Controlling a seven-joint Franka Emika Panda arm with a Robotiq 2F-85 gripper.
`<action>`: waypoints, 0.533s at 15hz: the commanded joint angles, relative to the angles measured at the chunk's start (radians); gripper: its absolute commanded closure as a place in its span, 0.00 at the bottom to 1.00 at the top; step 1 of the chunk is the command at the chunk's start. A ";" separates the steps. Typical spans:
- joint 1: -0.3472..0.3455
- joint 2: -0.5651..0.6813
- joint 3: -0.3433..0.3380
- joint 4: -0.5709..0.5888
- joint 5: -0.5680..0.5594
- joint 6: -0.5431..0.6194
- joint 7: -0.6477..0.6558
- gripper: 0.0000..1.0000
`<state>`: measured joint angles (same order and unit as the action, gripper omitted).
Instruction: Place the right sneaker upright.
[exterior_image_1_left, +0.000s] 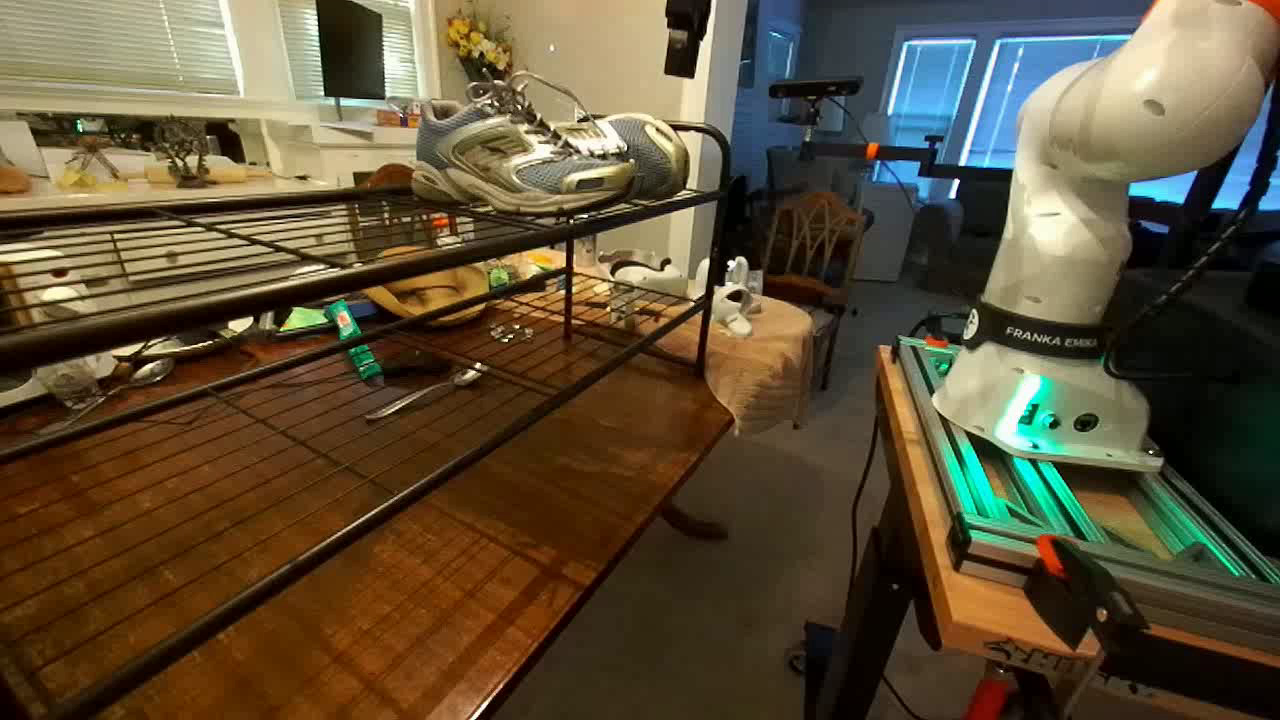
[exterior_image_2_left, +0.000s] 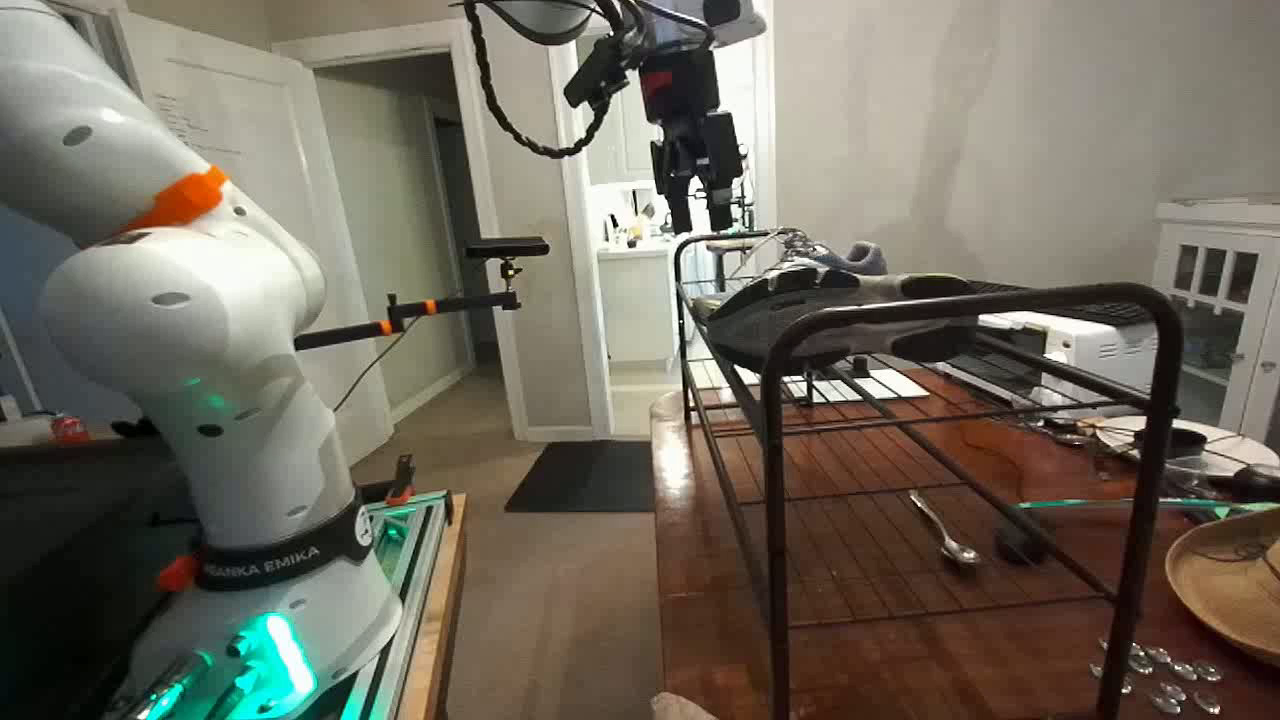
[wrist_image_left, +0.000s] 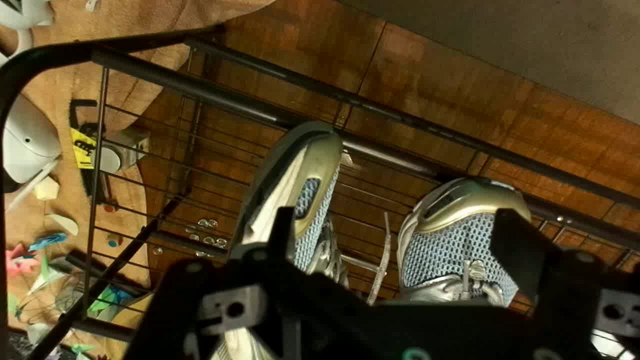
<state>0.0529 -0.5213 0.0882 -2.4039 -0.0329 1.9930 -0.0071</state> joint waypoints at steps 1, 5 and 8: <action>0.007 0.001 -0.006 0.003 -0.004 -0.003 0.003 0.00; 0.007 0.001 -0.006 0.003 -0.004 -0.003 0.003 0.00; -0.048 0.044 0.040 -0.005 -0.198 0.127 0.058 0.00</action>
<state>0.0470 -0.5198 0.0945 -2.4051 -0.0965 2.0170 0.0037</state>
